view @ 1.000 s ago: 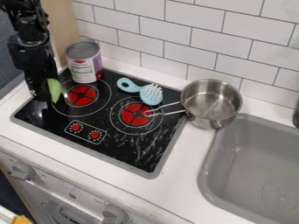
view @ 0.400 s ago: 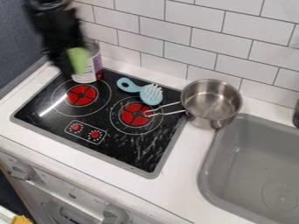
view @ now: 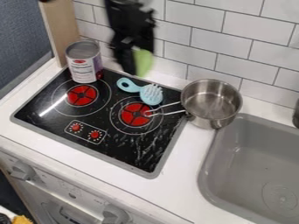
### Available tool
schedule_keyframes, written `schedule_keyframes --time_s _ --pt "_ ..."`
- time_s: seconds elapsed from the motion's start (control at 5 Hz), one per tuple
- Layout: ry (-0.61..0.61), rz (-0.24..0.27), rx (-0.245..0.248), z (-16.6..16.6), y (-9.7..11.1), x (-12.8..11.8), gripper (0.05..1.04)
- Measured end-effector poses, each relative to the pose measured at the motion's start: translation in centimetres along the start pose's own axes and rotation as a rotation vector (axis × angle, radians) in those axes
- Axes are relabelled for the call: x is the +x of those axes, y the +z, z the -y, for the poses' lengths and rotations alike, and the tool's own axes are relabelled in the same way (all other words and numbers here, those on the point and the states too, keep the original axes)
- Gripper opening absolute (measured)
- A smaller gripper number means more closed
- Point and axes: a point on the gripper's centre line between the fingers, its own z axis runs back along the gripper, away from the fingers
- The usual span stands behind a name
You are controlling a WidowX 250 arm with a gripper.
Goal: Put the green item into the silver pot
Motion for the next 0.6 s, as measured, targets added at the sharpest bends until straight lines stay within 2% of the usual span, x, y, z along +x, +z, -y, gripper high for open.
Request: schedule_keyframes --time_s 0.2,0.4,0.6 --pt "-0.117 -0.008 0.042 2.6 -1.4 -3.7 0.72" --pt "-0.16 0.005 0.081 3.1 -3.1 -4.7 0.721" --pt "-0.207 0.03 0.082 3.2 -3.5 -6.1 0.719"
